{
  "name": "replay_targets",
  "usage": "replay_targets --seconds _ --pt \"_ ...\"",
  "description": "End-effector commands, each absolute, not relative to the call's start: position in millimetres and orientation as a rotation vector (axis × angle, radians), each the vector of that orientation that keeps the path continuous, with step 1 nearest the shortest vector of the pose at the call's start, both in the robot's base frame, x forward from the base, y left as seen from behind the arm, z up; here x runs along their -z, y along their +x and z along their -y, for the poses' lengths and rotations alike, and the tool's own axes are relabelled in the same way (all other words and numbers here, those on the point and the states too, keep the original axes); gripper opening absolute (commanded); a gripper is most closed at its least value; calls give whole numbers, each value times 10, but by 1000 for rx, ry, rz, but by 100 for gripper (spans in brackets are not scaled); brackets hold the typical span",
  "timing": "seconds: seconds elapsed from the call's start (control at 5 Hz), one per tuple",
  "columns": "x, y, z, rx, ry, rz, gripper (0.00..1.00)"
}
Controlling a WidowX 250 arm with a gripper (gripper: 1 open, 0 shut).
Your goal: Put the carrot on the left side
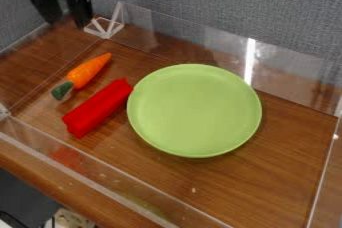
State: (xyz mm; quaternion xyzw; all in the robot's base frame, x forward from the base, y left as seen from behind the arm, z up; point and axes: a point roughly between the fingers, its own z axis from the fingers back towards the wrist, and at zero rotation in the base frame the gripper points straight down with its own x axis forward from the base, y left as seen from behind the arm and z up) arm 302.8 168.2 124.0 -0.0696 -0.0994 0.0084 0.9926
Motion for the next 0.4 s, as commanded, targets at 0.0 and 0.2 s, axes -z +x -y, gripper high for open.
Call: replay_targets --seconds 0.0,0.2 --pt "-1297 2952 -1678 4 -131 259 100" --pt "-1263 2987 -1801 -55 -126 276 100"
